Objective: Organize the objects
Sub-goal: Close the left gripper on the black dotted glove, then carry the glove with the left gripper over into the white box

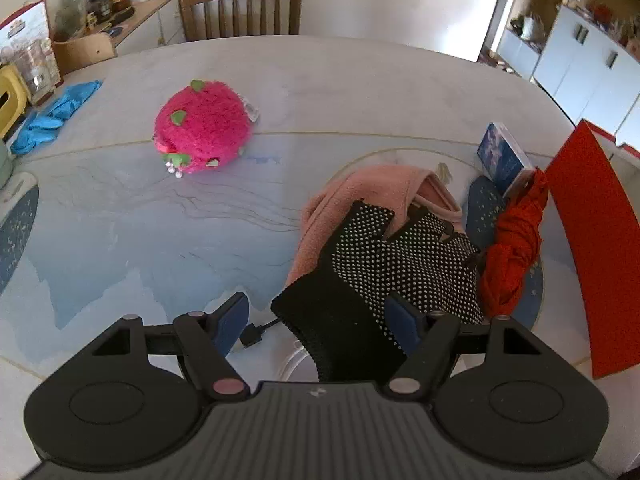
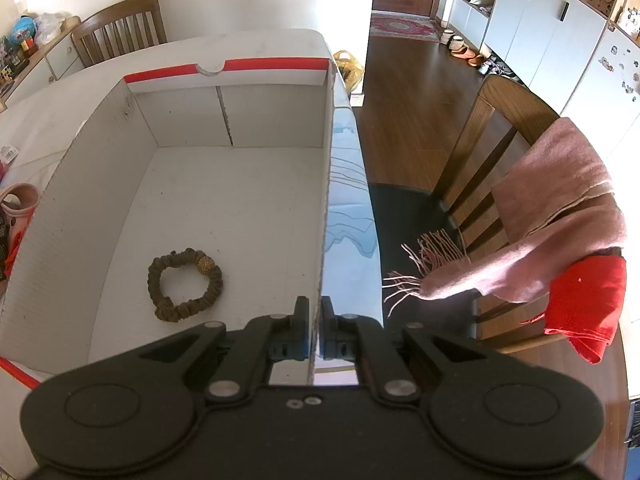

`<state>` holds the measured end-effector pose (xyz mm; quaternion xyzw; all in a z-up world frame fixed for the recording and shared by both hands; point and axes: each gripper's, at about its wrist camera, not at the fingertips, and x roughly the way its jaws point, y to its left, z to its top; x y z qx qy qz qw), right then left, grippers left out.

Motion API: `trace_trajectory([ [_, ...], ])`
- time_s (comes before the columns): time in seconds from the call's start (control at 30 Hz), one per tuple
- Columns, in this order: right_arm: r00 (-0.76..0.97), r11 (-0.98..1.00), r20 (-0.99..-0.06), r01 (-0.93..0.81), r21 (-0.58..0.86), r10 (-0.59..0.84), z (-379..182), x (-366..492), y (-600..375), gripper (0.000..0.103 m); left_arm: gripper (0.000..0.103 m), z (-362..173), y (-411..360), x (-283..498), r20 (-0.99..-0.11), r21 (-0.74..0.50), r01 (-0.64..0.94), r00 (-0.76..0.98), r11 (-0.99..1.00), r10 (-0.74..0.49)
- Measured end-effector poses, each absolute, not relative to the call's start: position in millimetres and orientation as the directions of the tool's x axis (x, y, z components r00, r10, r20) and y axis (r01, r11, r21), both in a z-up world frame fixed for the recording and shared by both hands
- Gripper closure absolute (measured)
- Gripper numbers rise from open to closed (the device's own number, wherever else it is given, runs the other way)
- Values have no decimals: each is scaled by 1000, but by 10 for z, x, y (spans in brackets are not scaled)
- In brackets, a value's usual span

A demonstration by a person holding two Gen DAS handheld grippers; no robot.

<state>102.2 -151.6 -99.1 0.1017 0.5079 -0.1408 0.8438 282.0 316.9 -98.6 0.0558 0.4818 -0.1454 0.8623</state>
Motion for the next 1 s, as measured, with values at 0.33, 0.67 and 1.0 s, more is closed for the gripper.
trace_trajectory([
  [0.33,441,939,-887,342,28,-134,-1009,1033,-1512,99,86,-855,3069,2772,-822,8,326,541,945,-179],
  [0.67,441,939,-888,343,30,-133,-1020,1025,-1519,99,98,-309,2770,2657,-732,-58,460,584,886,-351],
  [1.0,441,939,-887,343,26,-137,-1030,1031,-1509,100,98,160,2247,2534,-647,-125,617,543,777,-535],
])
